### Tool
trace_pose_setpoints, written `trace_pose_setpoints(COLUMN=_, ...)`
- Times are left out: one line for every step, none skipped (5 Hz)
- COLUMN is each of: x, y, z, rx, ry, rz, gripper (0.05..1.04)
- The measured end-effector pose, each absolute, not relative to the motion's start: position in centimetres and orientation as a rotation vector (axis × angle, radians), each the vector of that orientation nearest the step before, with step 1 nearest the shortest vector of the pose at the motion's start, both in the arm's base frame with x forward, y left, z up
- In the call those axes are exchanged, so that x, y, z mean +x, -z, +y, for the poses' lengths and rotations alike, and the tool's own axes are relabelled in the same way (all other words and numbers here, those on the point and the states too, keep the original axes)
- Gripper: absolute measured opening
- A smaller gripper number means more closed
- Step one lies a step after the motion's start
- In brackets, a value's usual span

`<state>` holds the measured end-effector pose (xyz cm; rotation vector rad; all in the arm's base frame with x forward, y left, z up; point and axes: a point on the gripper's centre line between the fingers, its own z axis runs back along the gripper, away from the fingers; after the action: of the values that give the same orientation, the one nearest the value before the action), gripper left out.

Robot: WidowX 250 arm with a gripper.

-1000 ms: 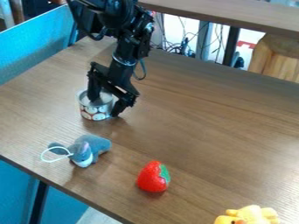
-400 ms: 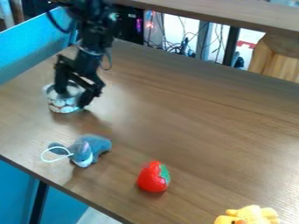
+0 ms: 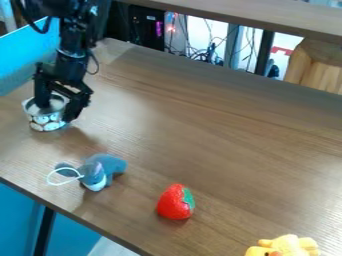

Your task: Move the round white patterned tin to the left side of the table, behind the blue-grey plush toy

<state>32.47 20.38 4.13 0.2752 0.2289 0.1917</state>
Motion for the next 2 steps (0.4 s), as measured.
trace_pose_setpoints(x=32.8, y=-5.4, z=19.3, rx=0.226, ry=-0.146, rz=0.166, gripper=1.001)
trace_pose_setpoints(x=32.2, y=-7.6, z=18.0, rx=0.199, ry=-0.087, rz=0.094, gripper=1.001)
